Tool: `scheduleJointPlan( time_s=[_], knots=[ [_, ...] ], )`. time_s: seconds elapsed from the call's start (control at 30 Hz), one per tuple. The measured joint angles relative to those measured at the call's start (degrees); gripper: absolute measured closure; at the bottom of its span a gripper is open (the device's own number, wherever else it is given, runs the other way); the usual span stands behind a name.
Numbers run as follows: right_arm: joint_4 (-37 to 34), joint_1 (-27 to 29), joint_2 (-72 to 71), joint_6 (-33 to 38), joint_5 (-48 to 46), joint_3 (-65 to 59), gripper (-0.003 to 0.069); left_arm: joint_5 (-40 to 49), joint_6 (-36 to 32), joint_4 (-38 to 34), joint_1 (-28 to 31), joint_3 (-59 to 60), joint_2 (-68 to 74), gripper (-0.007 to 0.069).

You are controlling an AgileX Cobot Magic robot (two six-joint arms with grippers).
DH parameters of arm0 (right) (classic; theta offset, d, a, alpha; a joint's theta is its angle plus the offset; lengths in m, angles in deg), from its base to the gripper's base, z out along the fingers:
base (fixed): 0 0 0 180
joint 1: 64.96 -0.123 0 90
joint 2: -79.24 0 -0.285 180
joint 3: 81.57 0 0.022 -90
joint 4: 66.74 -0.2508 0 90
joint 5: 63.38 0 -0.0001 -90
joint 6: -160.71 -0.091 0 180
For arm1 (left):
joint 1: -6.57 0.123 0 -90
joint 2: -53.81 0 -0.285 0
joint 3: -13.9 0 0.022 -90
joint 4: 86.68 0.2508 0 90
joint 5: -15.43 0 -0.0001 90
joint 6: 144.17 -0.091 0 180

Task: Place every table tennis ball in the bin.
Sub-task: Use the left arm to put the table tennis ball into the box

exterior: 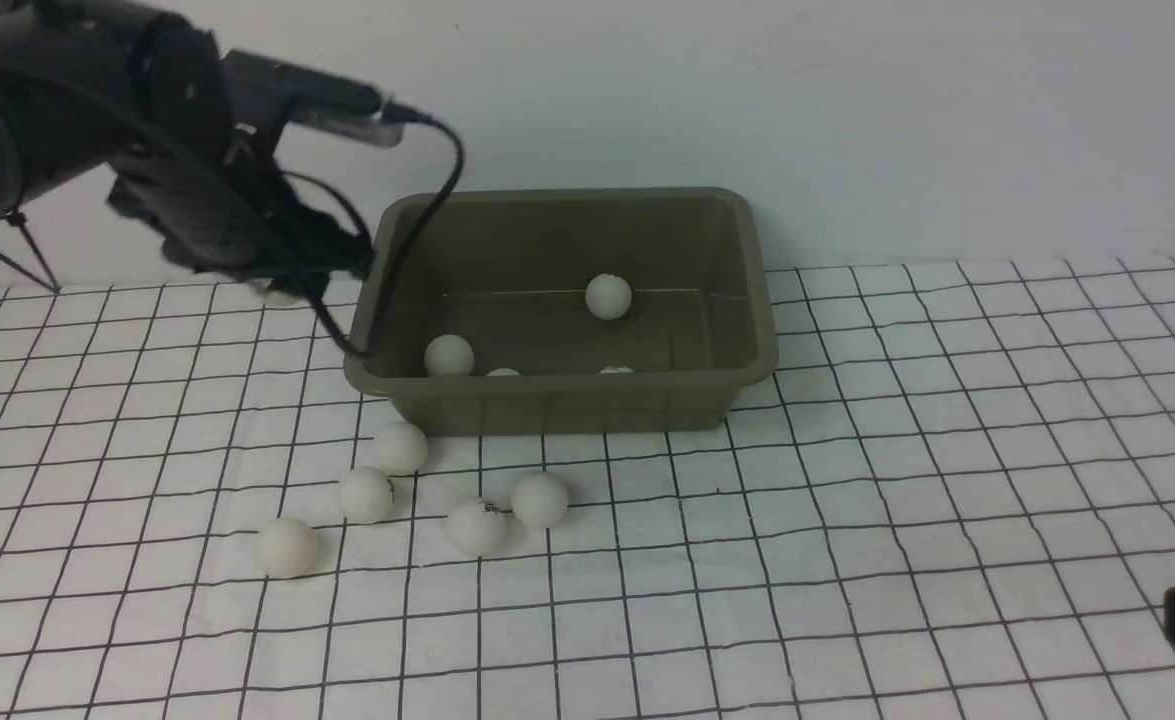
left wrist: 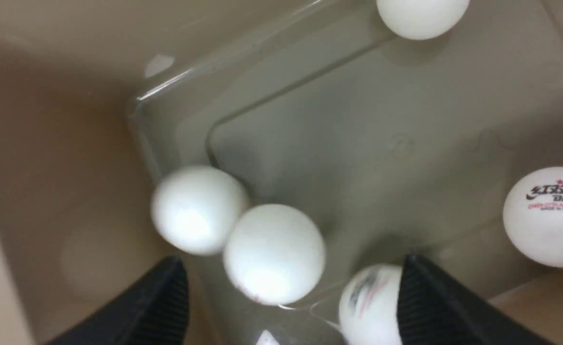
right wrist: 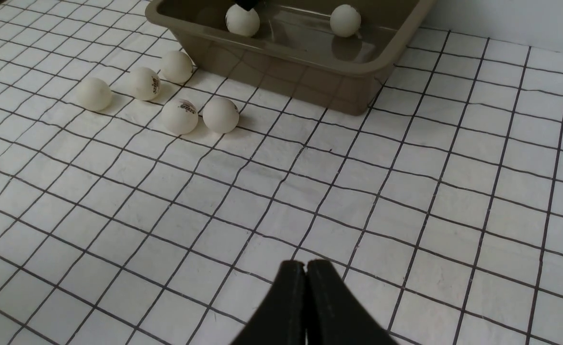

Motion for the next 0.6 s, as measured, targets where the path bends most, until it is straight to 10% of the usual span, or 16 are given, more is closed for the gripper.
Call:
scheduleJointPlan(
  time_s=[0.6],
  knots=[
    [2.35,0.00,0.00,0.00,0.00,0.00,0.0670,25.72,-1.95,6.05,-0.01,4.60,-22.13,0.0157]
  ],
)
